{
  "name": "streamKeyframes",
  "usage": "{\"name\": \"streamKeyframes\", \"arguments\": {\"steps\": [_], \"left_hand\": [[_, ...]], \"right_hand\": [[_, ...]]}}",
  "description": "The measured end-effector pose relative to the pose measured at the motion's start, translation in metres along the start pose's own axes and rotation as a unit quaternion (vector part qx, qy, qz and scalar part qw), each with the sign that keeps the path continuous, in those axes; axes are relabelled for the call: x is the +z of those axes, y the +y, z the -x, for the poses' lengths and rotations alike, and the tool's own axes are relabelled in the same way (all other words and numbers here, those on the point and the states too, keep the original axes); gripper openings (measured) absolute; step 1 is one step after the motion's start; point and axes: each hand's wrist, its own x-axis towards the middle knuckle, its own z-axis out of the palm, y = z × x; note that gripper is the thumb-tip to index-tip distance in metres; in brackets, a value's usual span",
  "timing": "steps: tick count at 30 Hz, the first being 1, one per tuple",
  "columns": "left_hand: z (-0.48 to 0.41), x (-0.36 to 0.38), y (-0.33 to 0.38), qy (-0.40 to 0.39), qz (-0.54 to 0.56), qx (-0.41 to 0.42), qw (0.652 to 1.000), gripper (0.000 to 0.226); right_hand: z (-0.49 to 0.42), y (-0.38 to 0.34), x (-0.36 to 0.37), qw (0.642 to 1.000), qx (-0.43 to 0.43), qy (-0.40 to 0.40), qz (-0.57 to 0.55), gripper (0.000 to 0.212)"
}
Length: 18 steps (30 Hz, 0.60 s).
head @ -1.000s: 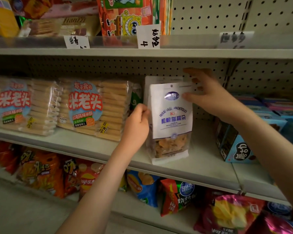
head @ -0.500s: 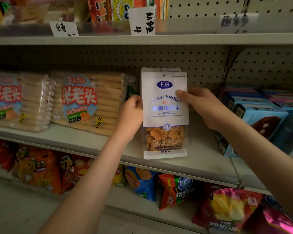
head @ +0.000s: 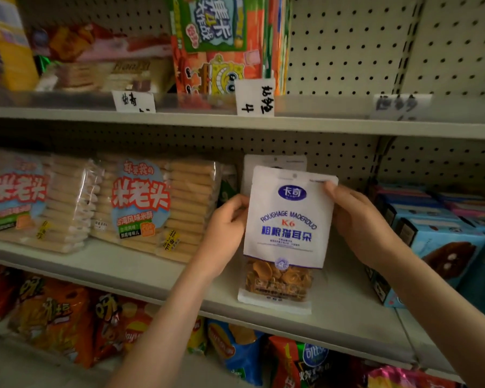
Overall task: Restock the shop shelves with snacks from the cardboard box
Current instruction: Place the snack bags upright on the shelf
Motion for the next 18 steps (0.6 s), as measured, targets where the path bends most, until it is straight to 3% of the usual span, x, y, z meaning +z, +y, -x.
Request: {"name": "streamKeyframes", "arguments": {"steps": [3,5,8,10,14,18], "left_hand": [[0.004,-0.007,0.000,-0.012,0.011,-0.003,1.000,0.029],[0.007,-0.011,0.001,-0.005,0.041,-0.017,0.999,0.022],[0.005,-0.014,-0.001,0.040,0.086,-0.042,0.995,0.021],[-0.002,-0.014,-0.004,0.082,0.070,-0.057,0.992,0.021],[-0.012,-0.008,-0.008,0.042,-0.033,-0.083,0.995,0.018],[-0.018,0.002,0.003,0.010,0.029,-0.115,0.993,0.034]], "right_hand": [[0.004,0.002,0.004,0.997,-0.032,-0.007,-0.068,0.045],[0.000,0.004,0.007,0.994,-0.037,0.046,-0.093,0.051],[-0.010,0.006,0.013,0.982,-0.010,0.190,0.001,0.024],[-0.020,0.010,0.015,0.968,0.027,0.232,0.090,0.006],[-0.031,0.023,0.016,0.964,0.100,0.154,0.191,0.043],[-0.035,0.032,0.011,0.966,0.085,0.082,0.232,0.022]]}}
